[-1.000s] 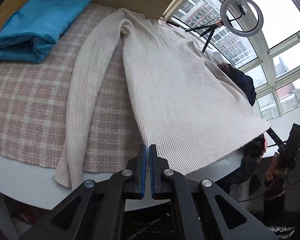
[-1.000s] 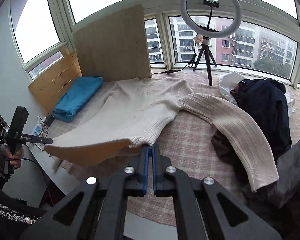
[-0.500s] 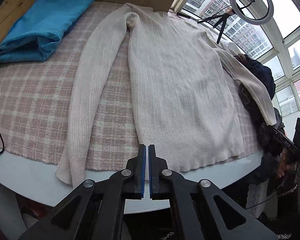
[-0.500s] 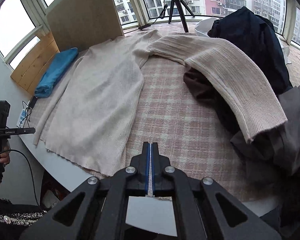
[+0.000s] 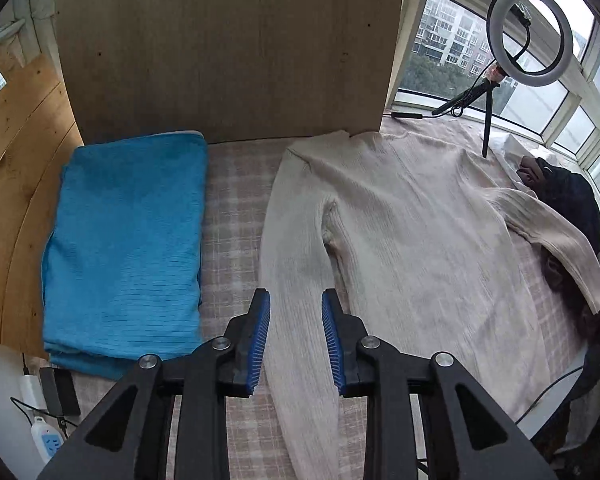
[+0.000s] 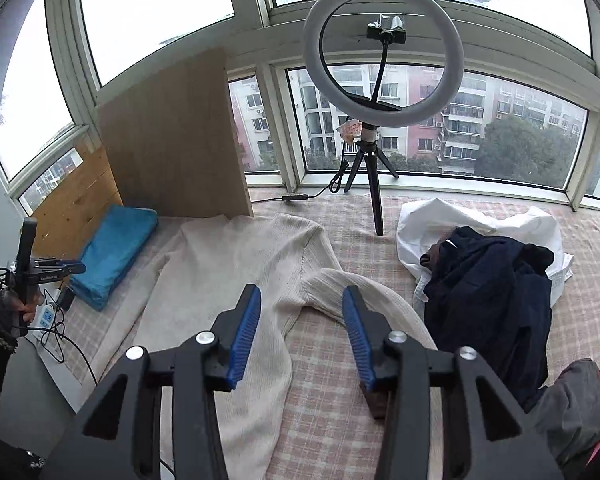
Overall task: Fold clothes
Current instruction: 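Release the sweater and reposition both grippers over the sleeve and body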
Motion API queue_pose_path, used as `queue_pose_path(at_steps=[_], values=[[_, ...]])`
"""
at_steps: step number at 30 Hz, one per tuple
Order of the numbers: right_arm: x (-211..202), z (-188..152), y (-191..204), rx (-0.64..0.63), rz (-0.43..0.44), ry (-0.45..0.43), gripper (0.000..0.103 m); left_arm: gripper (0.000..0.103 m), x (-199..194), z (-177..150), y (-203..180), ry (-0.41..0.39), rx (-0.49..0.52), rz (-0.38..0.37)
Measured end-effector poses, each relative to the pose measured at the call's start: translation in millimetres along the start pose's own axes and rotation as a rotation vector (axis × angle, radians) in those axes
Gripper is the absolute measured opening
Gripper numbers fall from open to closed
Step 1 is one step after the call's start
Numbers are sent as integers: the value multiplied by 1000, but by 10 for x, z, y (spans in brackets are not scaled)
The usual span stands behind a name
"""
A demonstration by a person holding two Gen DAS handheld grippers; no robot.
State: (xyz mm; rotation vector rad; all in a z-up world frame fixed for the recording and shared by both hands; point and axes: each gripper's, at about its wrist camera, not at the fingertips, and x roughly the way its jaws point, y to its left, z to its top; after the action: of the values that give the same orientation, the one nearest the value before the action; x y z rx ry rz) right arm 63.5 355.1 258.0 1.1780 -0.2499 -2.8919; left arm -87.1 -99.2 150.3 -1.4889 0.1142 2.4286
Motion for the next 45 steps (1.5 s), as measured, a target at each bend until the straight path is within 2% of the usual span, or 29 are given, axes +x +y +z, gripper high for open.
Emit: queue_pose_path(at_steps=[4, 7, 10, 14, 16, 17, 19, 20, 21, 22, 23, 24, 26, 27, 28, 31, 33, 34, 35, 36, 37, 38, 45], values=[[623, 132, -129, 42, -67, 90, 45, 26, 566, 56, 49, 63, 5, 22], [1130, 78, -330, 82, -81, 187, 45, 27, 923, 70, 92, 117, -10, 53], [1636, 10, -545, 106, -64, 287, 45, 31, 1147, 35, 104, 149, -32, 62], [2163, -56, -726, 63, -72, 387, 45, 31, 1334, -16, 38, 168, -24, 75], [2377, -92, -799, 44, -65, 427, 51, 10, 1341, -40, -20, 158, -6, 97], [2451, -123, -822, 36, -54, 445, 58, 9, 1323, -49, -54, 150, 4, 109], [2590, -188, -863, 17, -31, 481, 59, 7, 1286, -68, -120, 134, 25, 133], [2634, -224, -859, -9, -26, 487, 59, 7, 1235, -39, -104, 121, 39, 172], [2652, -259, -836, -35, -19, 491, 51, 6, 1181, -7, -84, 108, 54, 212], [2665, -293, -810, -60, -12, 495, 38, 6, 1128, 24, -64, 94, 68, 252], [2683, -319, -782, -79, 4, 515, 6, 6, 1074, 56, -45, 81, 83, 293], [2672, -326, -761, -103, -4, 513, 7, 6, 1048, 130, 50, 58, 92, 392], [2619, -270, -753, -174, -155, 476, 7, 0, 1040, 279, 336, 64, 8, 521], [2591, -239, -751, -210, -236, 456, 7, 0, 1041, 315, 426, 93, -10, 492], [2539, -186, -761, -201, -219, 447, 8, 5, 1041, 348, 513, 124, -26, 457], [2381, -7, -802, -113, -108, 444, 21, 5, 1027, 449, 485, 112, -21, 373], [2264, 138, -766, -87, -61, 366, 33, 5, 1144, 579, 400, 103, -5, 333], [2252, 213, -726, -78, -26, 333, 37, 9, 1203, 643, 358, 98, 2, 313], [2307, 279, -669, -70, 1, 314, 49, 13, 1261, 708, 316, 94, 10, 294], [2405, 345, -600, -69, 19, 302, 54, 23, 1320, 773, 274, 89, 18, 274], [2545, 385, -529, -77, 30, 300, 55, 34, 1379, 837, 232, 85, 26, 254], [2692, 419, -458, -87, 40, 301, 55, 36, 1437, 902, 190, 81, 34, 235], [3619, 458, -272, -65, 80, 380, 55, 37, 1848, 1355, -104, 49, 88, 96]])
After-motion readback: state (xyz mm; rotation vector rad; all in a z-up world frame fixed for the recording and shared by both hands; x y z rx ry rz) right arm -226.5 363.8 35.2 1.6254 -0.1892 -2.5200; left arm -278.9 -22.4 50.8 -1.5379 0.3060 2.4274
